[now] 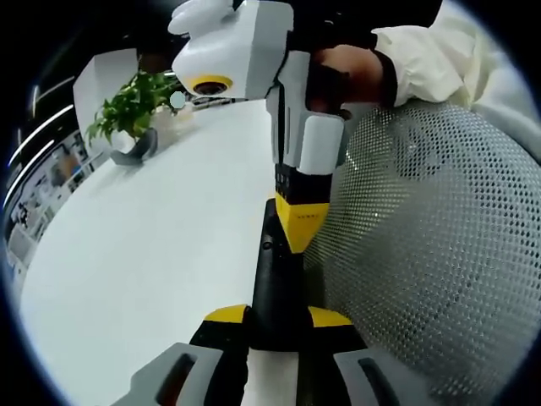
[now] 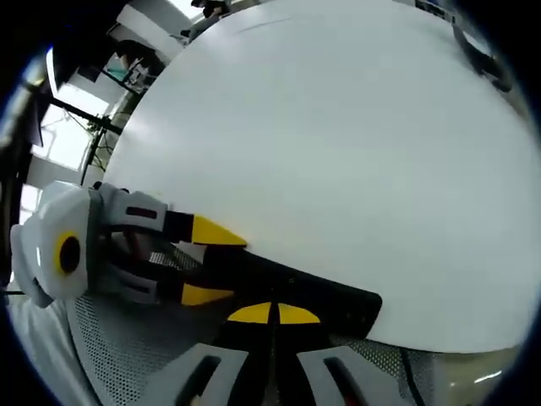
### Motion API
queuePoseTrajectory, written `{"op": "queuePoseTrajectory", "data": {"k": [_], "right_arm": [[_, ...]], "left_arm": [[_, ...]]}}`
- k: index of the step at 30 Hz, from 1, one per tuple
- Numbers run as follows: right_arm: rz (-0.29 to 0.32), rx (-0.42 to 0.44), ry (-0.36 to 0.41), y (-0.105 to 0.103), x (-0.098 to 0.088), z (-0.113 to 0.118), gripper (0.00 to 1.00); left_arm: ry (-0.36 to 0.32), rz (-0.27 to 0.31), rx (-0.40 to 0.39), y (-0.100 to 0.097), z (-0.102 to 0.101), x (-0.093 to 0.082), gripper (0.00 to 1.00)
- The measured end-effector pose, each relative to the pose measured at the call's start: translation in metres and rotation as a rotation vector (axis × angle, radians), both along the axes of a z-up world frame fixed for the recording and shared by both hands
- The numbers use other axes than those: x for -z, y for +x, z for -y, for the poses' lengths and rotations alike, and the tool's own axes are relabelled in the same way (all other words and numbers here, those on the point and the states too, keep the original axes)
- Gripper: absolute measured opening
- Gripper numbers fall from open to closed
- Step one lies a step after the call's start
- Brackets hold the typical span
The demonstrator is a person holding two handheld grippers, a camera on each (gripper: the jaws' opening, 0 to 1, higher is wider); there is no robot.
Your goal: Press the specified remote control buttons in sequence, fully releasing each button before pressing the next.
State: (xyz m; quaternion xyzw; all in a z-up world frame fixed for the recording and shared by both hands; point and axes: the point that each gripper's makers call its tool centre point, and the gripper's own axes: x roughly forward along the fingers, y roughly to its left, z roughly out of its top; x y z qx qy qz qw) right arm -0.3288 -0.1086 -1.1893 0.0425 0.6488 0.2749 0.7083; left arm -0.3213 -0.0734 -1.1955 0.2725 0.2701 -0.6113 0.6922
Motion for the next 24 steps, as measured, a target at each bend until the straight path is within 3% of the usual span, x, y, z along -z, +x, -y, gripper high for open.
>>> {"op": "queuePoseTrajectory", "data": {"k": [6, 14, 19, 24], "right_arm": [[-0.010, 0.026, 0.010, 0.002, 0.000, 0.000, 0.00], [0.063, 0.016, 0.075, 0.010, -0.009, -0.010, 0.00], [0.076, 0.008, 0.067, 0.012, -0.006, -0.010, 0.00], [0.130, -0.004, 0.072, 0.017, -0.006, -0.011, 0.00]], "left_arm": [[-0.005, -0.005, -0.005, 0.000, 0.000, 0.000, 0.25], [-0.009, -0.008, -0.011, 0.001, 0.000, 0.000, 0.25], [-0.010, -0.009, -0.012, 0.001, 0.000, 0.000, 0.25], [-0.011, -0.009, -0.013, 0.001, 0.000, 0.000, 0.25]]}}
